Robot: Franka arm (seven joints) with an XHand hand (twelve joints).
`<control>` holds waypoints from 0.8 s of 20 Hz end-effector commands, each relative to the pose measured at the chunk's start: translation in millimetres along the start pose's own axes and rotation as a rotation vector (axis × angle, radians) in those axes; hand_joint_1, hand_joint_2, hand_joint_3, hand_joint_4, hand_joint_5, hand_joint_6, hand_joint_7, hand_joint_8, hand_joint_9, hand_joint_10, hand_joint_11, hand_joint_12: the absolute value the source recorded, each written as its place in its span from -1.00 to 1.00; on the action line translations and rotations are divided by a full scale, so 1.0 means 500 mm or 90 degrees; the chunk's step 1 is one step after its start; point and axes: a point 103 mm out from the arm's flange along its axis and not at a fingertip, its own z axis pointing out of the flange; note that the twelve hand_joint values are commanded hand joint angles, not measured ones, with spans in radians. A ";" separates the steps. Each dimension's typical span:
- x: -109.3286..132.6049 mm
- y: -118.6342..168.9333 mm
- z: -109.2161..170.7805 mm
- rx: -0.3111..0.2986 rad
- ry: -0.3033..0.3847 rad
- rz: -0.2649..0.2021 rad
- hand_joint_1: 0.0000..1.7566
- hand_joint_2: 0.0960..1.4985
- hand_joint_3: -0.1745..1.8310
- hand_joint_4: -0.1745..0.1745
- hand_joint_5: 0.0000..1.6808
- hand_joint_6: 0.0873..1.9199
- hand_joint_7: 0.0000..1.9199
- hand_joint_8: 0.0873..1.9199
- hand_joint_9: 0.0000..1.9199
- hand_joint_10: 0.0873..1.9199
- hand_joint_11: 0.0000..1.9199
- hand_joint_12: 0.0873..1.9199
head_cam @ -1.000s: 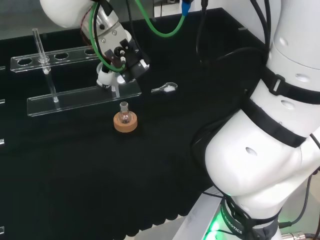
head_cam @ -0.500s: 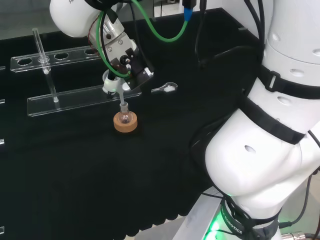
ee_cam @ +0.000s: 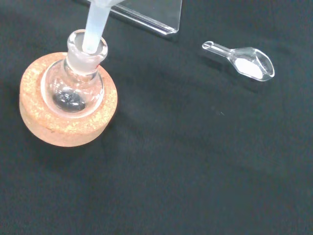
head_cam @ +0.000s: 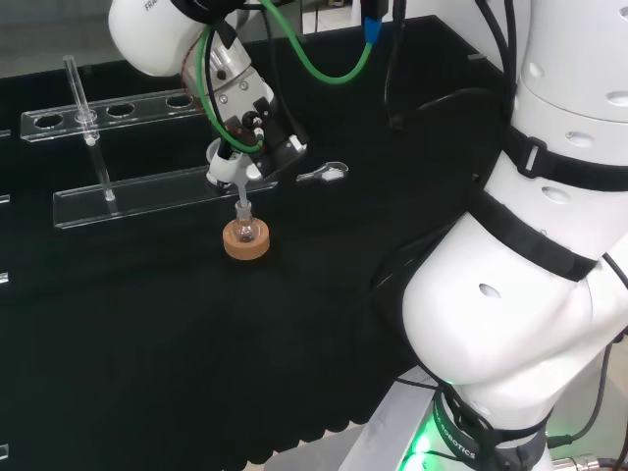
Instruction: Place the funnel on the round-bottom flask.
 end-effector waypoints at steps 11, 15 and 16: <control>0.018 0.025 0.006 0.023 -0.035 0.006 -0.25 0.05 -0.39 -0.36 -0.32 -0.96 -0.28 -0.20 0.06 -0.37 -0.35 0.26; 0.024 0.029 0.013 0.016 -0.017 -0.016 -0.25 0.05 -0.39 -0.36 -0.32 -0.95 -0.28 -0.20 0.06 -0.37 -0.34 0.26; 0.022 0.031 0.017 0.018 -0.013 -0.016 -0.25 0.05 -0.39 -0.36 -0.32 -0.95 -0.28 -0.20 0.06 -0.37 -0.34 0.26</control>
